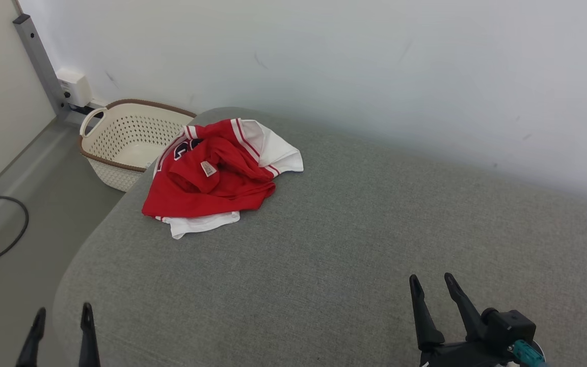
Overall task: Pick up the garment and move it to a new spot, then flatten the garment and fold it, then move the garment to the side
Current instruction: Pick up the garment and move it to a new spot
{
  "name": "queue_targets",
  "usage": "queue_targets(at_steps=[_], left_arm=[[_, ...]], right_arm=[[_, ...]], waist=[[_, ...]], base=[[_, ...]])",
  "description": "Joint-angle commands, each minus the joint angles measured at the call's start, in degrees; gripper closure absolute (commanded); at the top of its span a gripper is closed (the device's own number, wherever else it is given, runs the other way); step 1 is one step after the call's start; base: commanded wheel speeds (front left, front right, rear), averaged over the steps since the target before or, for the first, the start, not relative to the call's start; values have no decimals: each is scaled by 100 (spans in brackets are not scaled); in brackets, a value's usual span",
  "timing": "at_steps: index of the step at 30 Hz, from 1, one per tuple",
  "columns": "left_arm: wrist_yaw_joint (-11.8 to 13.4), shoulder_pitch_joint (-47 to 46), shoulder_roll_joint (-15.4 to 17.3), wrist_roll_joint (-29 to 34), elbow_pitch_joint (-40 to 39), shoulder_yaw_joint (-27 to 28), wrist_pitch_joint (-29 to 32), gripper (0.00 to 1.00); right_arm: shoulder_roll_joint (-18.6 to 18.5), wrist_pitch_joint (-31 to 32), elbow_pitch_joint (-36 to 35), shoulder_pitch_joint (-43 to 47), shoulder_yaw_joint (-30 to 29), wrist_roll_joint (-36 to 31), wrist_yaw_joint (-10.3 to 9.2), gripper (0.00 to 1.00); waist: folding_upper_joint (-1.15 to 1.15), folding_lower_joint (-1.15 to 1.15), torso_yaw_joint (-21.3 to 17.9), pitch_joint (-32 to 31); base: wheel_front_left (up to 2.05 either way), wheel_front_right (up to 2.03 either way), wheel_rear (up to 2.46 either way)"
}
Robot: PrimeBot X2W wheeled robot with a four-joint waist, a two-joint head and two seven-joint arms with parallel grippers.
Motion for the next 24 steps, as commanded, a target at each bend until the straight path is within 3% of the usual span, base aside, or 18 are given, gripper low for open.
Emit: queue_targets(at_steps=[1, 13, 24], left_arm=[[-13, -172, 56, -76, -9, 33, -15, 0], [-372, -1807, 597, -226, 297, 69, 161, 0], [-732, -3376, 909, -545, 1573, 78, 174, 0]], right_arm=[[-22, -11, -16, -65, 30, -15, -1, 0], [-90, 29, -94, -451, 143, -123, -1, 0], [-98, 101, -405, -834, 75, -366, -1, 0]], waist=[[-1, 1, -80, 76], [-1, 1, -774, 633], [-1, 1, -1595, 1352]], base=[[0, 0, 0], [0, 0, 0], [0, 0, 0]])
